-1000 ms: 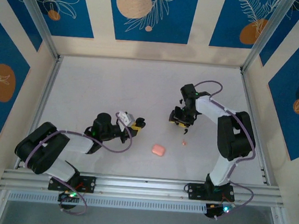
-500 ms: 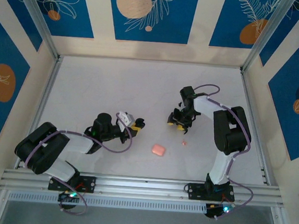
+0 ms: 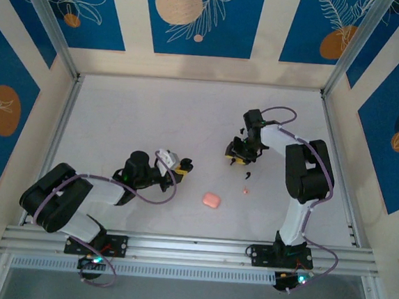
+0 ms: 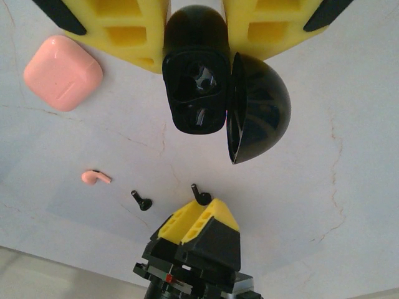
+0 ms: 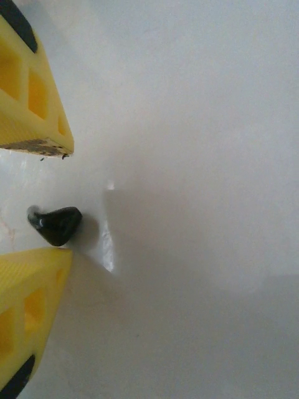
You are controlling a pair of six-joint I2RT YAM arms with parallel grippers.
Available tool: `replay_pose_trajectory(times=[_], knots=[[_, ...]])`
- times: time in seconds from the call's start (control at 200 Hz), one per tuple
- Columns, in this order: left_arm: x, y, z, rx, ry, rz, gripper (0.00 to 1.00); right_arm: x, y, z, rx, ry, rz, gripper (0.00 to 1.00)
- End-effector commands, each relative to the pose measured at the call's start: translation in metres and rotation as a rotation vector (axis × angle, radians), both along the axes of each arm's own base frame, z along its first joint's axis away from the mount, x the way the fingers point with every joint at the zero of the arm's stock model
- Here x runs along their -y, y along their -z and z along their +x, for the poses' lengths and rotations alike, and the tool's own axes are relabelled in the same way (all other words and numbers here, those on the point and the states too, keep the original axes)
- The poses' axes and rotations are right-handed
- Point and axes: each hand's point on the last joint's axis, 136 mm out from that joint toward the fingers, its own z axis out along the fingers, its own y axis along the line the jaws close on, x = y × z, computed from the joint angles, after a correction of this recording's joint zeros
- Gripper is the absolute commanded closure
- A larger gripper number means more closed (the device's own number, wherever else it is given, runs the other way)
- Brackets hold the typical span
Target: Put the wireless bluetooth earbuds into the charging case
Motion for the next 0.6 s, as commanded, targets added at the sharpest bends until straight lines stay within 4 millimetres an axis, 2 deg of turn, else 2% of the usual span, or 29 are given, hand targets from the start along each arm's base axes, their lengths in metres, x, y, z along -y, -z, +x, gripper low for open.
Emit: replay_pose_trajectory(times=[0.0, 0.475, 0.595], knots=[[-0.002, -0.006, 0.004, 0.025, -0.010, -0.001, 0.80, -0.003, -0.004, 0.009, 0.025, -0.022, 0.010, 0.56], [-0.001, -0.007, 0.004, 0.026, -0.007, 0.004, 0.80, 0.006, 0.004, -0.006, -0.052, -0.170, -0.205, 0.57], [-0.001, -0.007, 0.005, 0.025, -0.006, 0.009, 0.80, 0.002, 0.004, -0.014, -0.088, -0.198, -0.196, 0.57]])
